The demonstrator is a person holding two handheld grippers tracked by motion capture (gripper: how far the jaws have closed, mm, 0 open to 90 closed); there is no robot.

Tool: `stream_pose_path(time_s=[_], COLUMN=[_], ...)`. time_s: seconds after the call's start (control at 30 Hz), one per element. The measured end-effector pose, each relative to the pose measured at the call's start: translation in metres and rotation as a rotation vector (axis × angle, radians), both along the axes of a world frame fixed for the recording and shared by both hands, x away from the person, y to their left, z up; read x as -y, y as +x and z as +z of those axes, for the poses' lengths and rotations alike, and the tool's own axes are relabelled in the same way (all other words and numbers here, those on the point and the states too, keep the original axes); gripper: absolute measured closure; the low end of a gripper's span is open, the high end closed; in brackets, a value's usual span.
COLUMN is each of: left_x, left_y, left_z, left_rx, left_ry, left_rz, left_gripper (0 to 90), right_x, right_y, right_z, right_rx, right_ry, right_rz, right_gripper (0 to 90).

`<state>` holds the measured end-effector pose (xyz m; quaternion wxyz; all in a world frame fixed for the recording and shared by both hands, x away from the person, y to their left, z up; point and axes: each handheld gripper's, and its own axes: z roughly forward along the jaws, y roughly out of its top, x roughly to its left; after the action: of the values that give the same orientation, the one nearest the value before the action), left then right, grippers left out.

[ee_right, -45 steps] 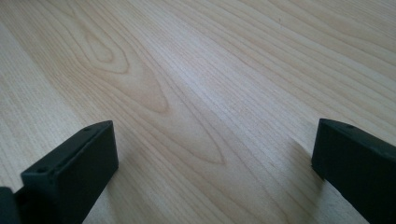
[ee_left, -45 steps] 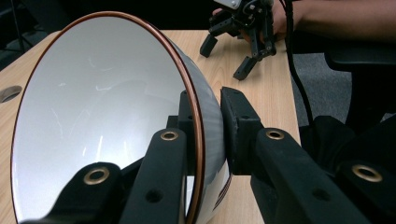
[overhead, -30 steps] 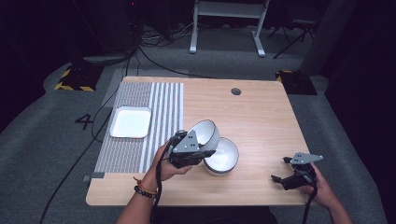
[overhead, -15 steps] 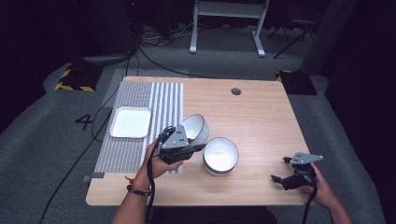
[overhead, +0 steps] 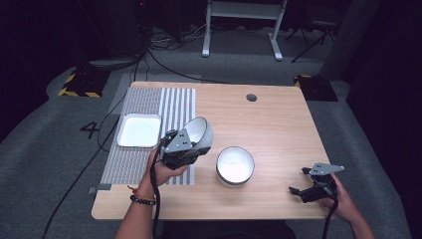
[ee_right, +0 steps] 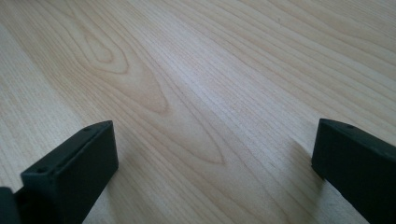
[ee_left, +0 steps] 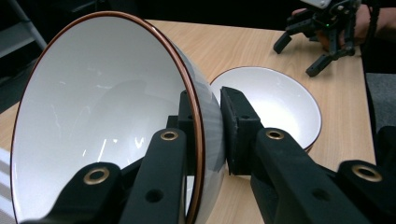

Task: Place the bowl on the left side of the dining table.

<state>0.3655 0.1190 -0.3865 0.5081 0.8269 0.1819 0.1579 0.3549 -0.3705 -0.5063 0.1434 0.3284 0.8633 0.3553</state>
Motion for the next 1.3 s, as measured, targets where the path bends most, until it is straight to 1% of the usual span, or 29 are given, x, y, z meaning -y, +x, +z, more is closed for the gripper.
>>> stream_pose_path(time_s=[0.03, 0.07, 0.13, 0.17, 0.23, 0.33, 0.37, 0.4, 0.43, 0.47, 0.53, 0.57, 0.63, 0.67, 0.7, 0.73, 0.77, 0.8, 0.9, 0.93, 0.97, 1.07, 1.17, 1.2, 1.23, 1.3], left_x=[-0.001, -0.002, -0.005, -0.006, -0.008, -0.013, -0.013, -0.015, -0.015, -0.017, -0.019, -0.021, -0.023, -0.023, -0.024, -0.024, -0.026, -0.026, -0.031, -0.034, -0.035, -0.041, -0.047, -0.048, -0.051, -0.053], left_y=[0.000, 0.000, 0.001, 0.001, 0.000, 0.002, 0.003, 0.005, 0.006, 0.008, 0.011, 0.013, 0.015, 0.015, 0.016, 0.017, 0.018, 0.019, 0.022, 0.023, 0.024, 0.027, 0.030, 0.031, 0.032, 0.034], left_z=[0.000, -0.001, -0.001, -0.001, -0.002, -0.001, -0.002, -0.002, -0.003, -0.003, -0.005, -0.005, -0.006, -0.007, -0.007, -0.008, -0.008, -0.008, -0.009, -0.008, -0.008, -0.009, -0.009, -0.009, -0.009, -0.009], left_rx=[-0.010, -0.011, 0.002, -0.003, -0.012, -0.003, 0.000, 0.001, 0.005, 0.005, -0.001, 0.005, -0.003, -0.014, -0.004, -0.007, -0.006, -0.009, -0.015, -0.019, -0.013, -0.028, -0.036, -0.027, -0.039, -0.041], left_ry=[0.003, 0.004, 0.014, 0.017, 0.009, 0.018, 0.009, 0.028, 0.026, 0.037, 0.037, 0.057, 0.062, 0.041, 0.061, 0.058, 0.071, 0.063, 0.065, 0.074, 0.076, 0.076, 0.079, 0.084, 0.078, 0.082], left_rz=[0.000, 0.007, 0.026, 0.027, 0.038, 0.054, 0.067, 0.064, 0.075, 0.080, 0.097, 0.107, 0.104, 0.110, 0.110, 0.122, 0.122, 0.130, 0.144, 0.153, 0.161, 0.172, 0.190, 0.196, 0.195, 0.203], left_gripper=[78.9, 78.9, 78.9, 78.9, 78.9, 78.9, 78.9, 78.9, 78.9, 78.9, 78.9, 78.9, 78.9, 78.9, 78.9, 78.9, 78.9, 78.9, 78.9, 78.9, 78.9, 78.9, 78.9, 78.9, 78.9, 78.9], right_x=[0.000, 0.000, 0.000, 0.000, 0.000, 0.000, 0.000, 0.000, 0.000, 0.000, 0.000, 0.000, 0.000, 0.000, 0.000, 0.000, 0.000, 0.000, 0.000, 0.000, 0.000, 0.000, 0.000, 0.000, 0.000, 0.000], right_y=[0.000, 0.000, 0.000, 0.000, 0.000, 0.000, 0.000, 0.000, 0.000, 0.000, 0.000, 0.000, 0.000, 0.000, 0.000, 0.000, 0.000, 0.000, 0.000, 0.000, 0.000, 0.000, 0.000, 0.000, 0.000, 0.000], right_z=[0.000, 0.000, 0.000, 0.000, 0.000, 0.000, 0.000, 0.000, 0.000, 0.000, 0.000, 0.000, 0.000, 0.000, 0.000, 0.000, 0.000, 0.000, 0.000, 0.000, 0.000, 0.000, 0.000, 0.000, 0.000, 0.000], right_rx=[0.001, 0.001, 0.002, 0.001, 0.001, 0.002, 0.001, 0.002, 0.001, 0.001, 0.001, 0.002, 0.002, 0.002, 0.002, 0.002, 0.002, 0.001, 0.001, 0.001, 0.001, 0.001, 0.002, 0.001, 0.002, 0.002], right_ry=[-0.001, -0.001, -0.003, -0.001, -0.001, -0.003, -0.002, -0.003, -0.002, -0.001, -0.001, -0.003, -0.002, -0.002, -0.002, -0.002, -0.003, -0.001, -0.002, -0.003, 0.000, 0.000, -0.002, -0.003, -0.003, -0.002], right_rz=[-0.001, -0.001, -0.003, -0.005, -0.006, -0.003, -0.004, -0.003, -0.005, -0.005, -0.005, -0.003, -0.004, -0.004, -0.004, -0.004, -0.004, -0.005, -0.003, -0.003, -0.006, -0.005, -0.003, -0.003, -0.004, -0.004], right_gripper=[0.4, 0.4, 0.4, 0.4, 0.4, 0.4, 0.4, 0.4, 0.4, 0.4, 0.4, 0.4, 0.4, 0.4, 0.4, 0.4, 0.4, 0.4, 0.4, 0.4, 0.4, 0.4, 0.4, 0.4, 0.4, 0.4])
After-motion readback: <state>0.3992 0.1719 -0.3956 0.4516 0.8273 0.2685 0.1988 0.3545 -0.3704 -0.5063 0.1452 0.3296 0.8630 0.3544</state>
